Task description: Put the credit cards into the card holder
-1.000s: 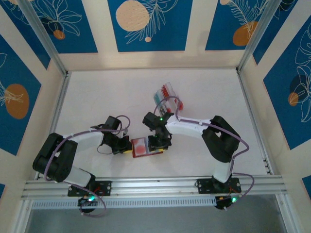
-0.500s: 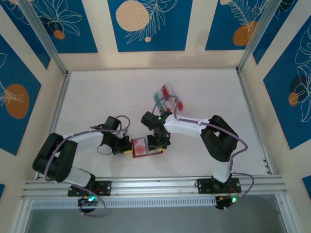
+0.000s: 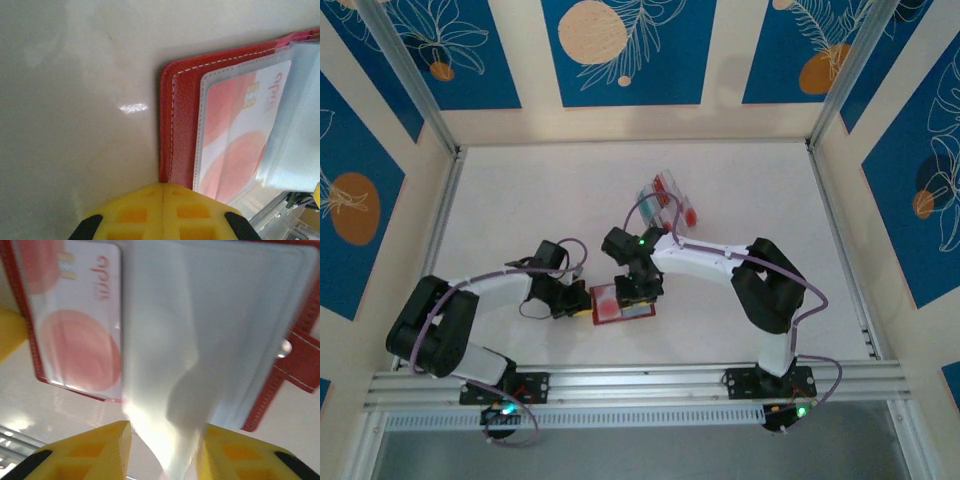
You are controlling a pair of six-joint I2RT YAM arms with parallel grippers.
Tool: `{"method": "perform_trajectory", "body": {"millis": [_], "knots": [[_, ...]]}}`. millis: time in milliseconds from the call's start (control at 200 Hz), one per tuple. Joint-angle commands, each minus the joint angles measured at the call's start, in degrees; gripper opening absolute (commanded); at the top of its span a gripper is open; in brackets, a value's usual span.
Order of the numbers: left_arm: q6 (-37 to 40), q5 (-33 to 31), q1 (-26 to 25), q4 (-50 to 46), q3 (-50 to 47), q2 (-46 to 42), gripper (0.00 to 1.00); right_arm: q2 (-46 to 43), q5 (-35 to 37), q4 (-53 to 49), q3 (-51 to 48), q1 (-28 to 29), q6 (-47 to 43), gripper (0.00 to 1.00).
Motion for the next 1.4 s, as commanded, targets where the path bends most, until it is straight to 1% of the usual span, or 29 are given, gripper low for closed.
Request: {"method": "perform_trajectory", "body": {"millis": [0, 200, 365, 505, 600, 695, 765, 840, 940, 1035, 1090, 1150, 1245, 1335, 1395], "knots": [[0.36, -1.47, 0.26, 0.27, -1.81, 0.89, 0.00, 0.14, -4.73, 4.87, 1.80, 0.39, -1.53, 0.38], [-2.05, -0.77, 0.26, -0.66, -1.25, -0.73, 0.00, 3.03, -9.59, 10.19, 4.02, 0.46, -1.84, 0.38], [-6.52, -0.24, 0.99, -2.65, -0.73, -6.43, 0.01, 4.74, -13.26, 14.88, 3.54, 0.28, -0.05, 0.38], [-9.00, -2.88, 3.94, -8.18, -0.54, -13.27, 0.01, 4.68, -13.61, 17.39, 2.67, 0.11, 0.87, 0.40], [-9.52, -4.75, 6.59, -12.41, -0.74, -17.79, 0.01, 5.53, -15.28, 18.74, 3.05, 0.13, 1.22, 0.40], [-9.79, -5.39, 9.37, -15.54, -0.92, -22.39, 0.02, 7.03, -16.24, 19.03, 3.59, 0.11, 1.37, 0.40], [-9.00, -5.48, 10.25, -17.00, -0.31, -24.37, 0.03, 7.10, -15.81, 18.15, 4.28, 0.01, 0.73, 0.40], [-7.24, -4.83, 10.23, -17.57, 1.01, -23.90, 0.04, 5.76, -13.25, 14.79, 6.51, -0.25, -1.53, 0.39], [-4.82, -2.98, 10.19, -16.62, 2.74, -22.00, 0.05, 2.18, -5.31, 6.44, 11.64, -2.16, -6.22, 0.39], [-3.97, -3.18, 9.62, -15.27, 4.16, -21.97, 0.06, 0.21, 5.90, -3.88, 17.82, -6.66, -9.34, 0.39], [-3.58, -3.58, 8.91, -14.96, 5.25, -21.70, 0.06, -0.16, 13.12, -9.27, 20.55, -10.58, -10.30, 0.37], [-3.21, -3.93, 7.58, -14.80, 6.33, -20.69, 0.06, -0.26, 17.26, -12.50, 22.11, -14.80, -11.04, 0.35], [-3.04, -3.97, 5.70, -14.05, 7.18, -18.94, 0.06, -0.65, 21.69, -14.36, 23.19, -21.42, -13.20, 0.34], [-3.37, -3.91, 4.71, -12.95, 7.00, -18.17, 0.06, -0.33, 22.24, -14.53, 24.44, -26.52, -15.47, 0.35], [-3.39, -3.99, 4.34, -12.62, 6.83, -17.73, 0.06, -0.18, 21.47, -13.82, 24.55, -29.17, -17.27, 0.37]]}}
